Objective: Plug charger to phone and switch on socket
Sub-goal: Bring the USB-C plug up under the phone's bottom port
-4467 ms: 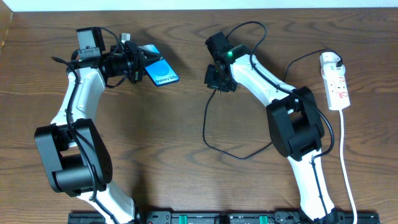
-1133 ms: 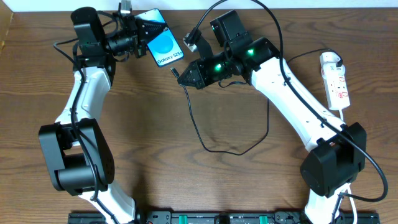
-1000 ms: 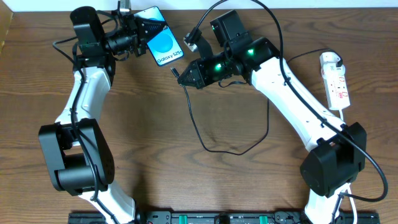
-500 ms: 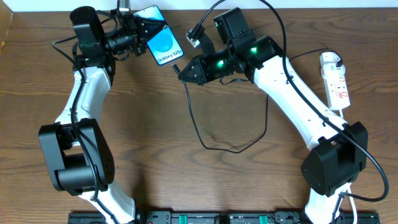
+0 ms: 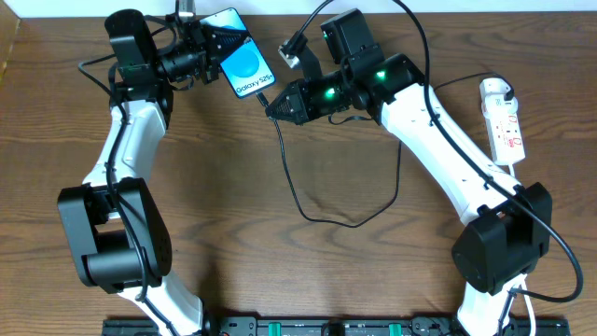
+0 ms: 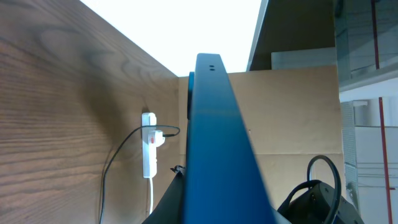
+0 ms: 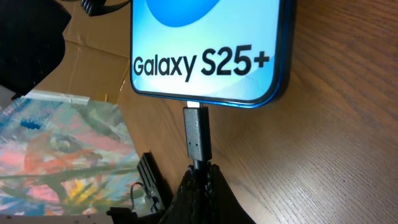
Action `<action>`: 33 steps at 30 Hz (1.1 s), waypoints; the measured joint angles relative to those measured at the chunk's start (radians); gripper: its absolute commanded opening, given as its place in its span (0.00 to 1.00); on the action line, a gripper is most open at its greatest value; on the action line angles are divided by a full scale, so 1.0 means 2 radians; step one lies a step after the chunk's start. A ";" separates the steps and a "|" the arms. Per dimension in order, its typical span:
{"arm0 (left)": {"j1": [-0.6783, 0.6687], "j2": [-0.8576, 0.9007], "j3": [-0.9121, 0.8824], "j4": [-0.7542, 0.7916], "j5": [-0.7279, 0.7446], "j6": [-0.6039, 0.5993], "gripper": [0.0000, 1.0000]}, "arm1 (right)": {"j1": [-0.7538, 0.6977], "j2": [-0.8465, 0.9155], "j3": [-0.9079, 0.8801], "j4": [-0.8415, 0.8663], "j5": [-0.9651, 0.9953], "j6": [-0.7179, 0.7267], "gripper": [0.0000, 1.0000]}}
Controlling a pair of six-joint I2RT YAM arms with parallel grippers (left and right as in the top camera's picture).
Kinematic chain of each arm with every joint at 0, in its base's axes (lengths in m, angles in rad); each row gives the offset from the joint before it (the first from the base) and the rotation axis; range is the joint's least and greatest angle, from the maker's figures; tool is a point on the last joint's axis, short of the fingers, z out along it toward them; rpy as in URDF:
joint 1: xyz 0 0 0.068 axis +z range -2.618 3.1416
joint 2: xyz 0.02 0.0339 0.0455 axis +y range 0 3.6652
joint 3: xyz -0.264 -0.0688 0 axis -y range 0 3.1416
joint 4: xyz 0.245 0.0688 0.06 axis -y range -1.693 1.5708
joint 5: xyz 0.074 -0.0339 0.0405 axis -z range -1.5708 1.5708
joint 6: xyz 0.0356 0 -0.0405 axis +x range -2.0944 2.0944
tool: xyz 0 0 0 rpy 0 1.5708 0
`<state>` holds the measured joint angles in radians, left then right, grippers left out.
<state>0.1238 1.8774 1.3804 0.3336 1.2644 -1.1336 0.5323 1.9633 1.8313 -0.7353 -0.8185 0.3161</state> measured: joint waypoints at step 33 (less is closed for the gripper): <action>0.022 0.000 0.000 0.002 -0.007 -0.011 0.07 | -0.004 0.000 0.000 0.018 -0.014 0.003 0.01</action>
<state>0.1669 1.8774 1.3804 0.3370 1.2503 -1.1564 0.5247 1.9633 1.8313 -0.6987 -0.8471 0.3229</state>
